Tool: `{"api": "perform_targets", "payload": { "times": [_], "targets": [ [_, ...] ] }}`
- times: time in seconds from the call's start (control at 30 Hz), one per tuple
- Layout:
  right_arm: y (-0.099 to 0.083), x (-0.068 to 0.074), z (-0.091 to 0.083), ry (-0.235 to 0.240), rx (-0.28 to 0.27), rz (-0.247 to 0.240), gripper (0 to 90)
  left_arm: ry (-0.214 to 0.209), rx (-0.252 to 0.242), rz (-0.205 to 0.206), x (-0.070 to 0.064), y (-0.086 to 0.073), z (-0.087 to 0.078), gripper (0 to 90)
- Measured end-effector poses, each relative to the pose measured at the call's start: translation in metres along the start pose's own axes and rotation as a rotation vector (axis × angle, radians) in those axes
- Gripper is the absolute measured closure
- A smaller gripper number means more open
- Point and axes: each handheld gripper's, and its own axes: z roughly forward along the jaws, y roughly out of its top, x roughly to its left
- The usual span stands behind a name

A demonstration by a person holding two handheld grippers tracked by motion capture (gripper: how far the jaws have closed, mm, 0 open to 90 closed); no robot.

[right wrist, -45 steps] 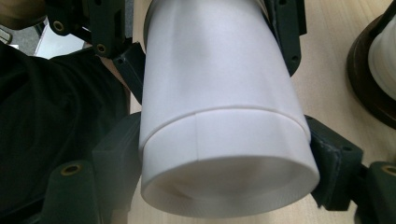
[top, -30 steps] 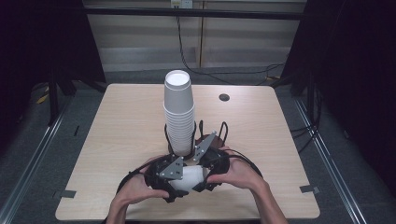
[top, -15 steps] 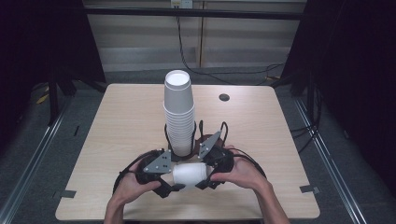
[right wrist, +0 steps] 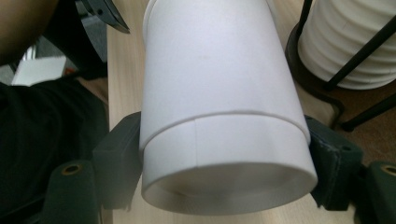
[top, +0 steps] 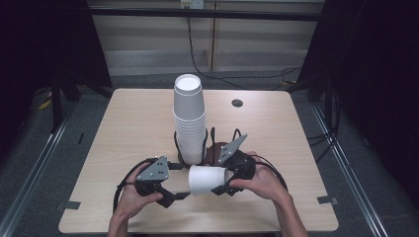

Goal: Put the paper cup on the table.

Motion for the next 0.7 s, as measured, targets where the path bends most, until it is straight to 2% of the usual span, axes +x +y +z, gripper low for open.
{"api": "perform_targets", "payload": {
  "times": [0.1, 0.13, 0.2, 0.23, 0.4, 0.5, 0.6, 0.67, 0.7],
  "targets": [
    [-0.003, -0.001, -0.002, -0.001, -0.025, 0.011, 23.9, 0.007, -0.012, -0.019, 0.001, -0.002, 0.000, 15.7],
    [-0.005, -0.002, -0.002, -0.001, -0.053, 0.021, 23.9, 0.010, -0.024, -0.034, 0.002, -0.004, -0.001, 15.7],
    [-0.006, -0.002, -0.003, -0.001, -0.062, 0.024, 23.9, 0.018, -0.027, -0.045, 0.003, -0.006, -0.001, 15.7],
    [-0.008, -0.001, -0.005, 0.007, -0.097, 0.033, 23.9, 0.027, -0.035, -0.060, 0.004, -0.008, -0.002, 15.7],
    [-0.014, -0.002, -0.007, -0.002, -0.140, 0.043, 23.9, 0.042, -0.046, -0.064, 0.002, -0.010, -0.003, 15.7],
    [-0.017, -0.001, -0.007, -0.003, -0.170, 0.044, 23.7, 0.044, -0.075, -0.076, 0.000, -0.013, -0.004, 15.6],
    [-0.020, 0.000, -0.007, -0.002, -0.207, 0.047, 23.7, 0.061, -0.070, -0.080, -0.003, -0.014, -0.004, 16.2],
    [-0.021, 0.000, -0.006, 0.007, -0.228, 0.051, 23.7, 0.056, -0.077, -0.080, -0.004, -0.014, -0.005, 15.6],
    [-0.022, 0.000, -0.005, 0.012, -0.232, 0.053, 23.7, 0.045, -0.102, -0.084, -0.005, -0.014, -0.006, 15.8]
  ]
}}
